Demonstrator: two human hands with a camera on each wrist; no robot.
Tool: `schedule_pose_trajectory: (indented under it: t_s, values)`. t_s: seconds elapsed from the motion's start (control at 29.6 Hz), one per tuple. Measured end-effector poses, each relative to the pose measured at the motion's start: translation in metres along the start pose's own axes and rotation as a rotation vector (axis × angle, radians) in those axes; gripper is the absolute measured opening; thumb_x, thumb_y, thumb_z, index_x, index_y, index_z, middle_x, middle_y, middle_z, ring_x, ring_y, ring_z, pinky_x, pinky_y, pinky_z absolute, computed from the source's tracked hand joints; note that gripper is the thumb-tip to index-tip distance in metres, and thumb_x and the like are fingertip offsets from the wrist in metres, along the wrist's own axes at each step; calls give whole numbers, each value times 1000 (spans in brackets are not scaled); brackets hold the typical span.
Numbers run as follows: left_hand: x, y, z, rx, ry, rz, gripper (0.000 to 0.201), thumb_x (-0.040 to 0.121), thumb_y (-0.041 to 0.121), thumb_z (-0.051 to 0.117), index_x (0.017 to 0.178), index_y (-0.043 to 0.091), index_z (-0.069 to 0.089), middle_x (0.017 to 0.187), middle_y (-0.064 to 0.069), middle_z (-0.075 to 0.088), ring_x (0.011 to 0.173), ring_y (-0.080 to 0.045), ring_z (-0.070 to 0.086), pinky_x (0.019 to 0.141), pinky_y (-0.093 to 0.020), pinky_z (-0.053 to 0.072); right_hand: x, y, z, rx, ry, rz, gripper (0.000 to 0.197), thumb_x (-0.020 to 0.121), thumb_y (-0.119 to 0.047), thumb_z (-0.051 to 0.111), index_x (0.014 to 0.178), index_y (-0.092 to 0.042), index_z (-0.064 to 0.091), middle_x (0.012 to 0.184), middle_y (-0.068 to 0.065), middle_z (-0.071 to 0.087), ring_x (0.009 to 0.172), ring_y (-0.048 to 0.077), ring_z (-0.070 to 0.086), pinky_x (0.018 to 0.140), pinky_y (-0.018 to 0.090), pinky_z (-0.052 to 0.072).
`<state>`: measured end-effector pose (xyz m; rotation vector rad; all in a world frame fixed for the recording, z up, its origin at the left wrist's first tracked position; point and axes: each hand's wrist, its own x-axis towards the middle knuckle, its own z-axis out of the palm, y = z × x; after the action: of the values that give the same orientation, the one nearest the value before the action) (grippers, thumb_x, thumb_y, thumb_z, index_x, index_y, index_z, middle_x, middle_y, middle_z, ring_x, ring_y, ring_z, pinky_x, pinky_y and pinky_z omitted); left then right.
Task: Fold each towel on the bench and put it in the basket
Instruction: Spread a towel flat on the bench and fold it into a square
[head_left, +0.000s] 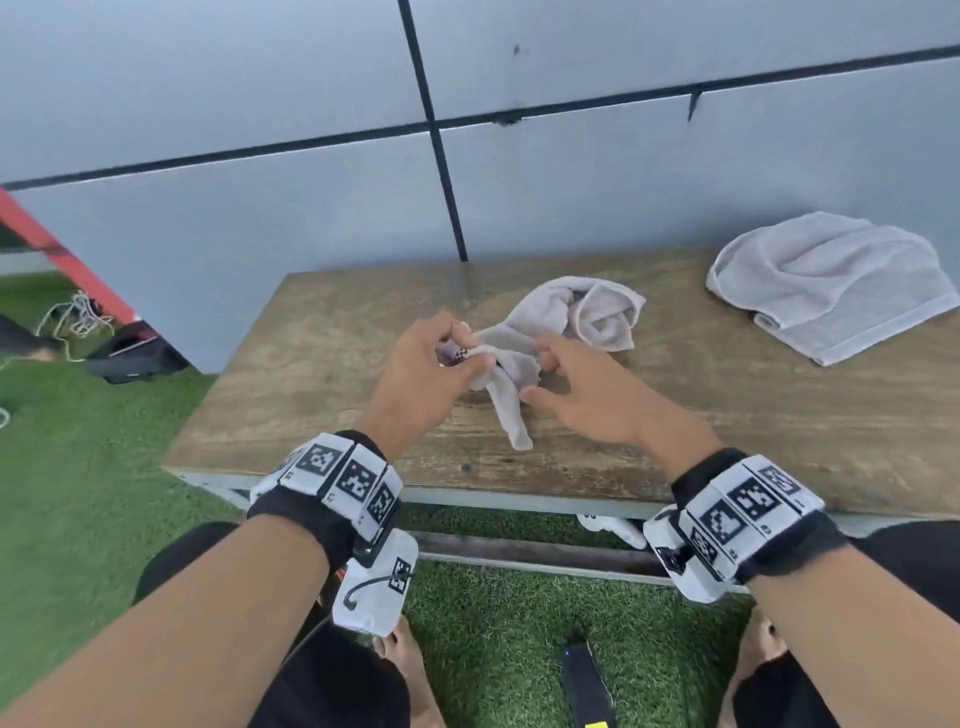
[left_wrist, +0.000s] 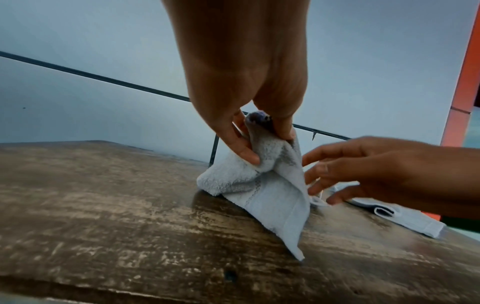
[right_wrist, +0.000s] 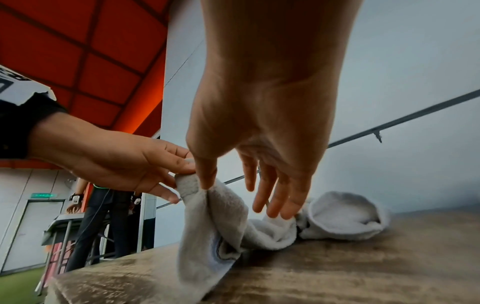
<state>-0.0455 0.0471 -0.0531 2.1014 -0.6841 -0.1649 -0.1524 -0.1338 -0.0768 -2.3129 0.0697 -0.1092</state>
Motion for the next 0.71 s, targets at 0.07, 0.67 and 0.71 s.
schedule_pose_trajectory:
  t_s: [0.07, 0.67, 0.71]
  values:
    - [-4, 8, 1, -64, -27, 15, 18, 87, 27, 76, 86, 19, 60, 92, 1, 66, 85, -30, 67, 74, -43, 60, 2, 1, 5, 2, -42, -16, 32, 92, -36, 60, 116, -16, 59, 99, 7, 68, 87, 25, 64, 77, 43, 54]
    - [4, 21, 31, -30, -447, -122, 63, 77, 31, 85, 128, 37, 48, 122, 6, 65, 108, -9, 64, 86, -27, 50, -6, 21, -25, 369, 445, -21, 16, 104, -15, 50, 111, -16, 64, 104, 9, 68, 88, 20, 63, 75, 26, 49]
    - [4, 22, 36, 18, -498, -132, 72, 75, 30, 86, 133, 35, 44, 122, 6, 65, 106, -10, 65, 84, -27, 50, -9, 22, -26, 368, 449, -38, 17, 103, -13, 50, 110, -16, 65, 105, 5, 68, 86, 15, 61, 73, 21, 48]
